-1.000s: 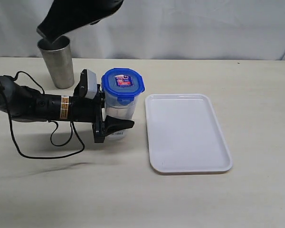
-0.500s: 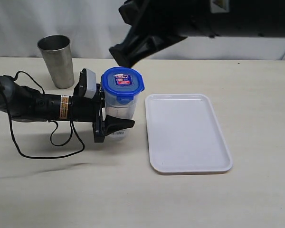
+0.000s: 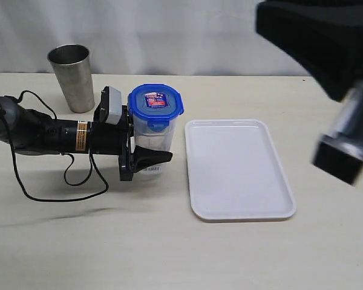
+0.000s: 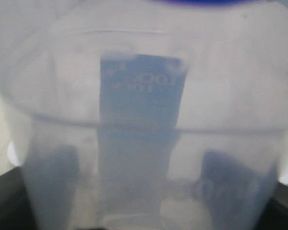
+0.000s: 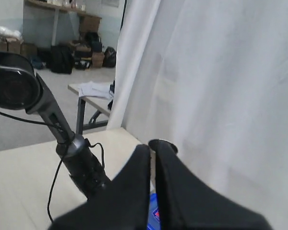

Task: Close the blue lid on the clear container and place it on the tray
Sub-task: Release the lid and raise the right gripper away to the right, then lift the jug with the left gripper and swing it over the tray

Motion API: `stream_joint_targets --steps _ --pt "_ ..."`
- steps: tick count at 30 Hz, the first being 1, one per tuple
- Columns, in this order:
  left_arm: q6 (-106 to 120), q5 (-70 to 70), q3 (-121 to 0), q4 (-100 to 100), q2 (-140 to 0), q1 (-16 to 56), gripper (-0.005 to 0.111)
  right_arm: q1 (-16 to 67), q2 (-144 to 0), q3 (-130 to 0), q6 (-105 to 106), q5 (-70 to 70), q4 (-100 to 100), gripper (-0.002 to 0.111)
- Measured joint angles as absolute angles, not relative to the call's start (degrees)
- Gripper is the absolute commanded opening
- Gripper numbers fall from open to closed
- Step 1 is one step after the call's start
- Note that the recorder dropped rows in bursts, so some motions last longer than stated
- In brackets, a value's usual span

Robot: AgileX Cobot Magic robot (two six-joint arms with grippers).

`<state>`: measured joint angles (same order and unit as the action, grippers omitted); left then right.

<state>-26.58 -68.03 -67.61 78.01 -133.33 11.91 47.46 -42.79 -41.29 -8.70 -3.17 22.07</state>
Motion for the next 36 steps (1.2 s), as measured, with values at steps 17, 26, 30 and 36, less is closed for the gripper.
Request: stream_joint_targets --steps 17,26,30,36 --pt "-26.58 -68.03 -67.61 78.01 -133.33 11.91 0.000 47.46 -2.52 -21.02 -9.44 1.62 19.13 0.004" --pt "-26.58 -68.17 -67.61 78.01 -133.33 11.91 0.000 47.46 -0.20 -16.34 -9.44 2.47 18.81 0.004" --pt "-26.58 -68.17 -67.61 78.01 -133.33 11.91 0.000 47.46 -0.20 -13.76 -9.44 2.55 18.66 0.004" --pt "-26.58 -68.17 -67.61 78.01 -133.33 11.91 0.000 47.46 -0.20 -13.00 -9.44 2.55 18.66 0.004"
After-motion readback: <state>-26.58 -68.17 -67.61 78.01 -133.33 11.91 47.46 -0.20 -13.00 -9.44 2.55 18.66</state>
